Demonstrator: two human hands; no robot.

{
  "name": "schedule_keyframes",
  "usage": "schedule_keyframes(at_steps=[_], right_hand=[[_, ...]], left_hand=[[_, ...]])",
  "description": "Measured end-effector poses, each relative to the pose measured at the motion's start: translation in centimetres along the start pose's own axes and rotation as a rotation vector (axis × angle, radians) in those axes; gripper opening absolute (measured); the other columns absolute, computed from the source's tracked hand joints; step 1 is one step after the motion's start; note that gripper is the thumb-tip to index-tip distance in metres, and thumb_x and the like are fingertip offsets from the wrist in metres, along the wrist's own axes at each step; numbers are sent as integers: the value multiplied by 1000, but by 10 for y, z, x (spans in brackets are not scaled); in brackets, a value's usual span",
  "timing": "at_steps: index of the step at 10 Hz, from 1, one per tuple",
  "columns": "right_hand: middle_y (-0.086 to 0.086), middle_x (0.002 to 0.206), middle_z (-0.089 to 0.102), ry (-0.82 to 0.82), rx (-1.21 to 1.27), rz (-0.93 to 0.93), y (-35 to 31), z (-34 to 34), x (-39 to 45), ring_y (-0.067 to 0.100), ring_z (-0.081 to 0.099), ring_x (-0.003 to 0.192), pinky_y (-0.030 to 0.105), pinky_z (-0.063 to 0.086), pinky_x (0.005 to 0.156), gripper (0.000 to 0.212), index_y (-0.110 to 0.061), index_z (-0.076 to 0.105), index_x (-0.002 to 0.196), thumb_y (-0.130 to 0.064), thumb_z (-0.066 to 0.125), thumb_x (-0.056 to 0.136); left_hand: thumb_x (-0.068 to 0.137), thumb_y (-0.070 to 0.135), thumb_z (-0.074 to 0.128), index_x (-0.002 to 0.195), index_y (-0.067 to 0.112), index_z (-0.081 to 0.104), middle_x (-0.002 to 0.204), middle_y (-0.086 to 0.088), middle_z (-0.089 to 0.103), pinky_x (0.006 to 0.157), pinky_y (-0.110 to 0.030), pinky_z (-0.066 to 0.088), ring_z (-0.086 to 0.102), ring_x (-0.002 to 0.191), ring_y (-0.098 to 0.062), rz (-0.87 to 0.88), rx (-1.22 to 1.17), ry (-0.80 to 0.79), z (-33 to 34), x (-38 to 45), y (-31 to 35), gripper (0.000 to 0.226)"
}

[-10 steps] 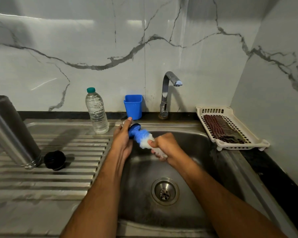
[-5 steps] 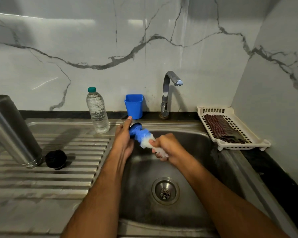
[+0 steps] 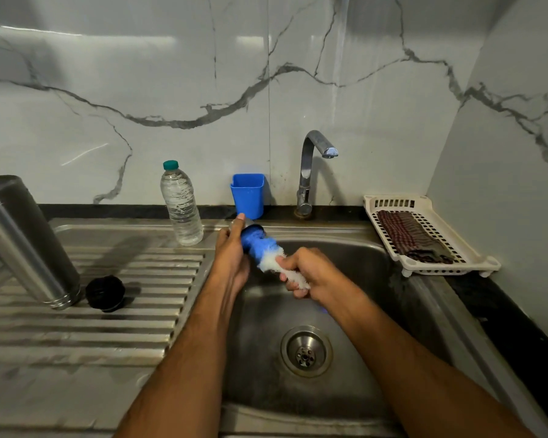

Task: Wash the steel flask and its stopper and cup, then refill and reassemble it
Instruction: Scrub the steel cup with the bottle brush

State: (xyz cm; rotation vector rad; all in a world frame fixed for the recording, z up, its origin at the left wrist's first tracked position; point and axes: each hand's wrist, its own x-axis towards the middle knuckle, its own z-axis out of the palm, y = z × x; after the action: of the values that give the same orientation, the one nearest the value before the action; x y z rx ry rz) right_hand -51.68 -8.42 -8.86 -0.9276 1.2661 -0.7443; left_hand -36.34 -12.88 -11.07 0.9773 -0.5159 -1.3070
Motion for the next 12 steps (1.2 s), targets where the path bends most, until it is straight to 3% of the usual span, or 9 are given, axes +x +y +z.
schedule_keyframes(at_steps=[1,2,3,4,5,6,8,10,12], right_hand=[[6,63,57,-47,103,39,1,-4,2,12,45,44,19,27,36,20,2,65,103,-15,59,96],[1,78,67,424,-740,-374,3,-5,-1,16,62,67,26,41,53,21,-14,74,105,-30,69,92],[2,100,69,556,-1460,-738,12,-3,-8,23,65,89,34,46,70,26,-20,68,111,-36,61,92],[4,95,71,489,-1138,-591,13,8,-2,16,65,76,28,49,62,26,-15,70,111,-32,64,92],[6,67,58,-12,-2,-33,3,6,2,10,43,41,19,27,38,25,5,66,106,-16,57,96],[1,63,50,-240,150,76,3,-2,-2,8,33,43,20,18,39,29,0,64,95,-24,48,99],[2,65,71,305,-387,-271,8,-2,14,13,65,55,38,57,58,31,-10,75,83,-41,82,81],[-7,66,71,415,-736,-422,11,-16,19,11,70,67,40,62,69,32,-21,79,76,-53,82,75],[-1,60,72,479,-639,-388,9,-38,21,14,71,55,43,64,65,28,-16,75,75,-43,83,79]], left_hand=[[89,48,72,133,12,55,126,-18,68,92,-47,60,69,113,-29,-61,6,-41,-1,1,0,59],[93,63,56,113,14,62,110,-14,71,85,-41,60,69,106,-28,-112,108,9,-6,-4,5,53],[78,77,57,119,12,59,112,-14,71,78,-39,60,70,104,-27,-136,139,35,-10,-3,7,77],[80,49,78,129,7,57,121,-17,70,87,-43,61,70,106,-26,-73,136,66,-7,0,1,67],[90,22,76,131,1,60,128,-25,65,99,-51,55,66,110,-29,-16,-65,-13,-1,-2,3,48],[87,33,79,134,7,59,128,-21,66,100,-53,54,65,118,-31,-93,-144,-71,-1,-1,2,58],[89,37,74,125,4,65,114,-18,74,84,-42,62,74,105,-28,-147,-71,24,-14,4,5,49],[93,25,72,120,4,66,110,-17,75,69,-37,64,76,93,-24,-52,-149,192,-20,9,9,34],[98,28,59,102,19,61,104,-11,67,74,-38,55,67,90,-21,-25,-22,244,-16,7,12,10]])
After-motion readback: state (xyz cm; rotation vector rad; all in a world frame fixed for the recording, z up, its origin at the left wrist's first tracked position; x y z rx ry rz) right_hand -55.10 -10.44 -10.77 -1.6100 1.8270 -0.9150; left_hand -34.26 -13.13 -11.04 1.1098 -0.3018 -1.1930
